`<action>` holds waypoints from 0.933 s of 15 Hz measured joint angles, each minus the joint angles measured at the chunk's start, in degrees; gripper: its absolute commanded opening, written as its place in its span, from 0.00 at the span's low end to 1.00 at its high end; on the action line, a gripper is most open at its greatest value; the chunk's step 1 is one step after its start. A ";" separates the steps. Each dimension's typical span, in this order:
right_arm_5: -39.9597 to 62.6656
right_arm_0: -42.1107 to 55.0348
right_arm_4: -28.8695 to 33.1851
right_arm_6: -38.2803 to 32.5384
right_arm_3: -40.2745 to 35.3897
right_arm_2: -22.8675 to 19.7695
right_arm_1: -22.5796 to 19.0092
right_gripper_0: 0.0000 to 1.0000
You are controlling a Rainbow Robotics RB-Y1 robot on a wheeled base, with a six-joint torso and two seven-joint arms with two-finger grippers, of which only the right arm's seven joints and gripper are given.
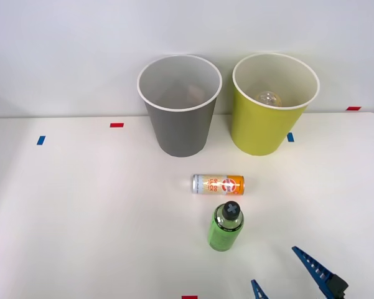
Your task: Put cans in the gray bin, plastic bottles in the light green bin
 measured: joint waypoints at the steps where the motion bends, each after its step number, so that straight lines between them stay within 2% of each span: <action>1: 0.15 -1.67 -0.55 0.09 0.18 1.29 0.00 1.00; 7: 0.49 -12.87 -2.67 -0.86 5.50 4.94 1.91 1.00; 14: 6.43 -19.61 -4.07 -1.49 5.97 7.85 2.29 1.00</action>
